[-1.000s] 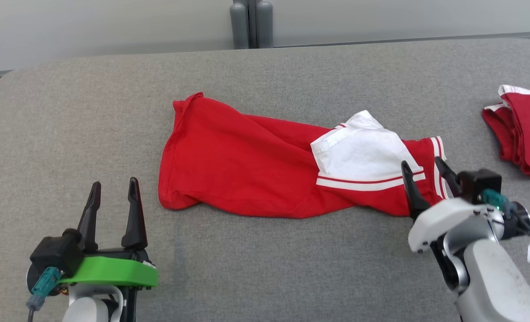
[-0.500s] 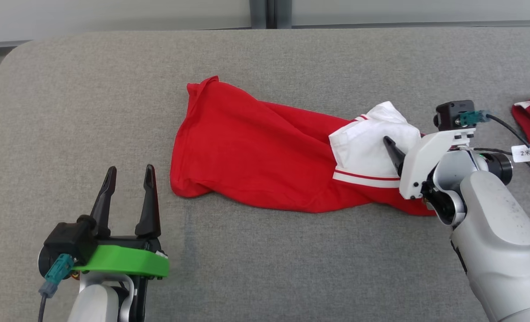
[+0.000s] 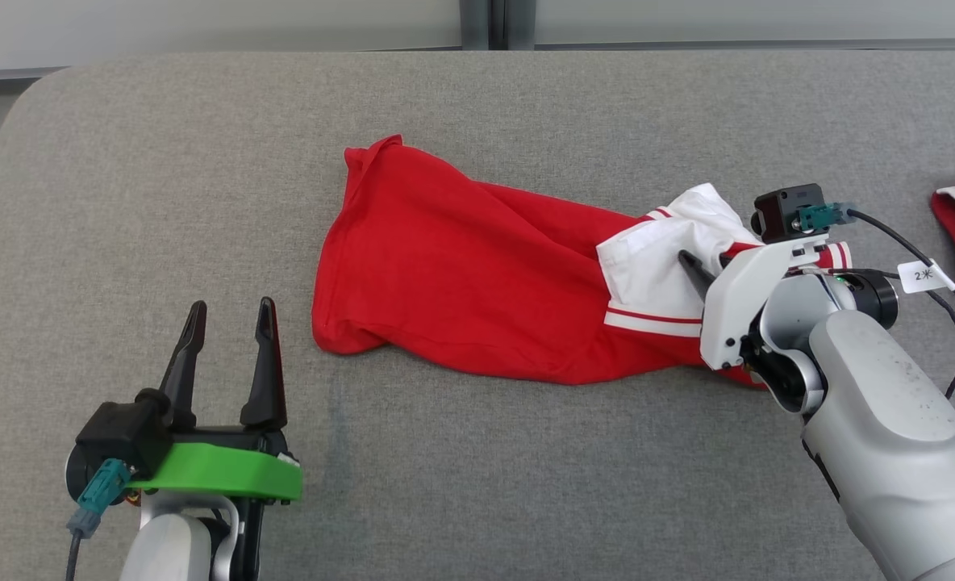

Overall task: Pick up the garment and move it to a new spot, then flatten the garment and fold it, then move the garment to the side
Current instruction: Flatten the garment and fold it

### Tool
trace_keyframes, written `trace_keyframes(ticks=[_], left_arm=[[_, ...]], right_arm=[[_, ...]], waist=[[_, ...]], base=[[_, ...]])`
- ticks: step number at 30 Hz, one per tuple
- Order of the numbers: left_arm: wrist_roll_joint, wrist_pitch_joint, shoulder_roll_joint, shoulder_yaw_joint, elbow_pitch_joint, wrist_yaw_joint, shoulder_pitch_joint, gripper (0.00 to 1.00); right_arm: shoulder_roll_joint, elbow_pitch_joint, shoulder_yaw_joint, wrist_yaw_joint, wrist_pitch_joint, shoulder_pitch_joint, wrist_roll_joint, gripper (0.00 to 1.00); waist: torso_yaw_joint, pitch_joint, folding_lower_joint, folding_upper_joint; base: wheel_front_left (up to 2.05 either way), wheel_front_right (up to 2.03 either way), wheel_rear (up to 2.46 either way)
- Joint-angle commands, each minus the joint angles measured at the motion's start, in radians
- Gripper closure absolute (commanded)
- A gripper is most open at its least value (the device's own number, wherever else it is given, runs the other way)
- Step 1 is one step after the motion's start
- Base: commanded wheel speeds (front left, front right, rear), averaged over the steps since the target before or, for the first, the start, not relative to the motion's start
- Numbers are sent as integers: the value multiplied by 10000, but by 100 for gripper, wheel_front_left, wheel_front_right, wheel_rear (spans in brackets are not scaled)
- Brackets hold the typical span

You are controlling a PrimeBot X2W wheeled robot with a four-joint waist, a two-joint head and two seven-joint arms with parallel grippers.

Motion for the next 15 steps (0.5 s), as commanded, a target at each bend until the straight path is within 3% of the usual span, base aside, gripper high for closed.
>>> trace_keyframes(ticks=[1, 7, 15], left_arm=[[-25, -30, 70, 29, -24, -49, -57, 0], [-38, -30, 92, 150, -42, -49, 6, 0], [-3, -30, 53, 351, -109, -49, 163, 0]], right_arm=[[-92, -48, 103, -16, -171, -84, 64, 100], [-601, -752, 518, -16, -1015, 305, 153, 100], [-1826, -3397, 973, -17, -1210, 2321, 386, 100]], waist=[[-18, 11, 0, 0], [-149, -38, 0, 0], [-611, -174, 0, 0]], base=[[0, 0, 0], [0, 0, 0], [0, 0, 0]])
